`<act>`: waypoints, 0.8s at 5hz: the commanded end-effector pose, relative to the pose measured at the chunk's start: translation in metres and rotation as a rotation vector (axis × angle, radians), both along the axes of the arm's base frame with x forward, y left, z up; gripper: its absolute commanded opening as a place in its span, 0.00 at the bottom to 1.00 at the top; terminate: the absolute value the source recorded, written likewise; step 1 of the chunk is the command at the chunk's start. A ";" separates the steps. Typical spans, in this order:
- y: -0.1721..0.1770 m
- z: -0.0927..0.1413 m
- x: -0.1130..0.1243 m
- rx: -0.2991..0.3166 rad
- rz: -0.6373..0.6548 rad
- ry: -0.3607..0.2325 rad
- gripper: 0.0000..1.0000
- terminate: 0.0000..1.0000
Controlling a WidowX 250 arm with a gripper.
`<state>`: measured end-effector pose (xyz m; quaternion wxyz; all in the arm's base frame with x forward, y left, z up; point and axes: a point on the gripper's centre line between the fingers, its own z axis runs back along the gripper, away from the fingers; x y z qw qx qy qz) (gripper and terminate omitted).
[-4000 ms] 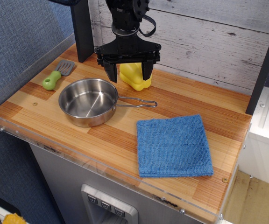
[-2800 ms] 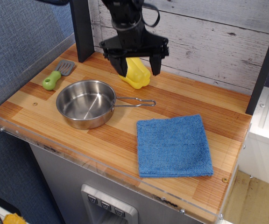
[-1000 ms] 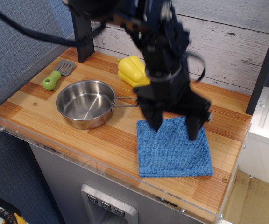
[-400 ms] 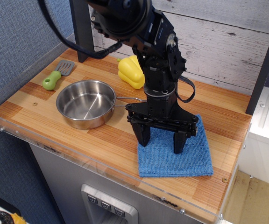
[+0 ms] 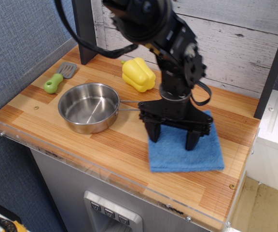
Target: Place the blue cloth to the right of the yellow pepper.
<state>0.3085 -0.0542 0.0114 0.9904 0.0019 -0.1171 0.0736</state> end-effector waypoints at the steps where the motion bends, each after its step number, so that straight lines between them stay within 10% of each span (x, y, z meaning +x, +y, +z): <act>1: 0.005 0.012 0.050 -0.003 0.034 -0.095 1.00 0.00; 4: 0.003 0.041 0.066 -0.084 0.020 -0.089 1.00 0.00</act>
